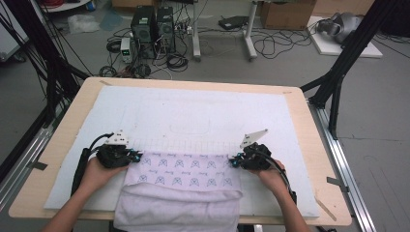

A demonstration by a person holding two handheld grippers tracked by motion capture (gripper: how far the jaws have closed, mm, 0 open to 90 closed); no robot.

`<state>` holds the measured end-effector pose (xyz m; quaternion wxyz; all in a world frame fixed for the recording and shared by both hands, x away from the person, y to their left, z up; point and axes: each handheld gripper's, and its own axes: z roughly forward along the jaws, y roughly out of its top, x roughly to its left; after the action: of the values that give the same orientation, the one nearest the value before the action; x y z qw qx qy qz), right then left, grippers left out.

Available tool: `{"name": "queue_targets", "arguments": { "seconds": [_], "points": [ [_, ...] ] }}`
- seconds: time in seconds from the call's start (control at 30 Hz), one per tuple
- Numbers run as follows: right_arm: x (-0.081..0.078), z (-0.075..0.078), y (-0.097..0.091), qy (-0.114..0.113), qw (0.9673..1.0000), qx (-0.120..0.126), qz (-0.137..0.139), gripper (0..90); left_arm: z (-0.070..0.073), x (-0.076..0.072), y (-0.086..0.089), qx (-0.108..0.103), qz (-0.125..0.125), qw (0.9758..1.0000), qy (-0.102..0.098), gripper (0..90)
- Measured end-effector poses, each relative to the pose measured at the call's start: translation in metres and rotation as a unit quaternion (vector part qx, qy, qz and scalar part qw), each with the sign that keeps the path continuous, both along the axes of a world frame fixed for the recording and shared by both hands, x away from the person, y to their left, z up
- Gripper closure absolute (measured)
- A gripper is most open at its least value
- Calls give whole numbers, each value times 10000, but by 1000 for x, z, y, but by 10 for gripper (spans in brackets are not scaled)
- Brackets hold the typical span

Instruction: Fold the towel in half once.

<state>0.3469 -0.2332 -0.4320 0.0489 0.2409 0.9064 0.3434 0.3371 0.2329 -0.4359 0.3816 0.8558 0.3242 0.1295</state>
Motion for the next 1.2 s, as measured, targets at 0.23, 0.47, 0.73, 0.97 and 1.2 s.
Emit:
{"name": "queue_targets", "arguments": {
  "seconds": [0.23,0.47,0.73,0.97,1.2],
  "points": [
    [47,12,-12,-223,9977,-118,-635,860,21,47,-10,-189,634,9972,-343,848],
    [110,35,-22,-187,9929,314,-1133,861,49,100,-14,-315,1026,9933,-424,849],
    [140,77,-22,-456,9899,354,-1297,754,76,133,-19,-119,1249,9905,-572,767],
    [132,51,-27,200,9891,116,-1453,512,52,115,-4,-180,1088,9936,-248,548],
    [88,39,-19,-229,9947,92,-1001,532,37,76,2,-317,586,9976,-185,536]
  ]
}}
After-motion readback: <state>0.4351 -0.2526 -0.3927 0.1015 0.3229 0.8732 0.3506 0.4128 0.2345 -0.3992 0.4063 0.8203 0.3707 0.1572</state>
